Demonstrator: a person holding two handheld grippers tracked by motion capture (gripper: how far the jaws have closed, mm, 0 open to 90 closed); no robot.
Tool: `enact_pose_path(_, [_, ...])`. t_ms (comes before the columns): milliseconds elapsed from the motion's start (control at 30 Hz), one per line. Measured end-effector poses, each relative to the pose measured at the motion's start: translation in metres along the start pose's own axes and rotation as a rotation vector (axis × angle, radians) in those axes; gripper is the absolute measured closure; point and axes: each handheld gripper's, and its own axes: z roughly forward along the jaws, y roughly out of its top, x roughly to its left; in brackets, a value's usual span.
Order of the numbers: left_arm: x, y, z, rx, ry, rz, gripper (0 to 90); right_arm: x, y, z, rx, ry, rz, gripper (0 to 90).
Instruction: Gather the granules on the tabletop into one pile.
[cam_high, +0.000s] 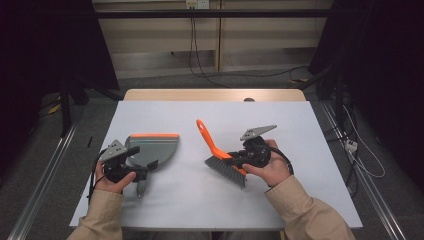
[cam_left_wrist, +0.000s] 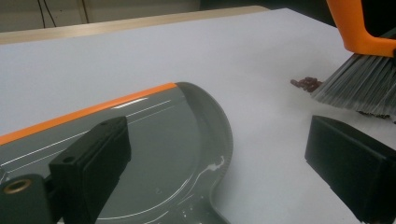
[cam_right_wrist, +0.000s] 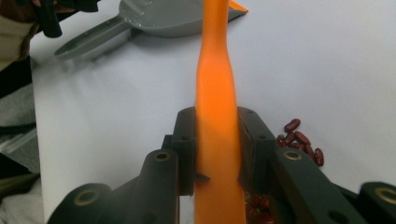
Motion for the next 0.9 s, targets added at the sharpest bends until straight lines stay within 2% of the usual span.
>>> enact_pose_path(100, [0.0,0.0,0.0,0.0,0.001,-0.001,6.8,0.001,0.0,-0.003,0.001,-0.003,-0.04,71.4])
enact_pose_path(300, [0.001,0.0,-0.001,-0.002,0.002,-0.004,6.8,0.006,-0.003,-0.005,0.022,0.043,-0.158,71.4])
enact_pose_path(400, [0.001,0.0,-0.001,-0.003,0.002,-0.006,6.8,0.011,-0.008,-0.006,0.029,0.088,-0.203,71.4])
enact_pose_path(433, [0.001,0.0,-0.001,-0.003,0.002,-0.005,6.8,0.012,-0.01,-0.005,0.036,0.107,-0.213,71.4])
enact_pose_path(533, [0.001,0.0,-0.001,-0.004,0.002,-0.006,6.8,0.011,-0.018,-0.001,0.075,0.116,-0.257,71.4])
enact_pose_path(567, [0.001,0.0,0.0,-0.006,0.002,-0.005,6.8,0.007,-0.02,0.0,0.072,0.121,-0.267,71.4])
enact_pose_path(633, [0.0,0.0,-0.001,-0.003,0.004,-0.007,6.8,0.0,-0.02,0.0,0.055,0.137,-0.253,71.4])
enact_pose_path(667, [0.001,0.0,-0.001,-0.004,0.005,-0.006,6.8,-0.003,-0.019,0.001,0.055,0.126,-0.256,71.3])
enact_pose_path(733, [0.001,0.0,-0.001,-0.003,0.006,-0.007,6.8,-0.01,-0.018,0.002,0.052,0.148,-0.248,71.2])
enact_pose_path(767, [0.002,0.0,-0.001,-0.002,0.008,-0.006,6.8,-0.013,-0.017,0.003,0.048,0.136,-0.254,71.2])
enact_pose_path(900, [0.003,0.0,-0.001,-0.001,0.012,-0.002,6.8,-0.02,-0.013,0.006,0.046,0.139,-0.295,71.1])
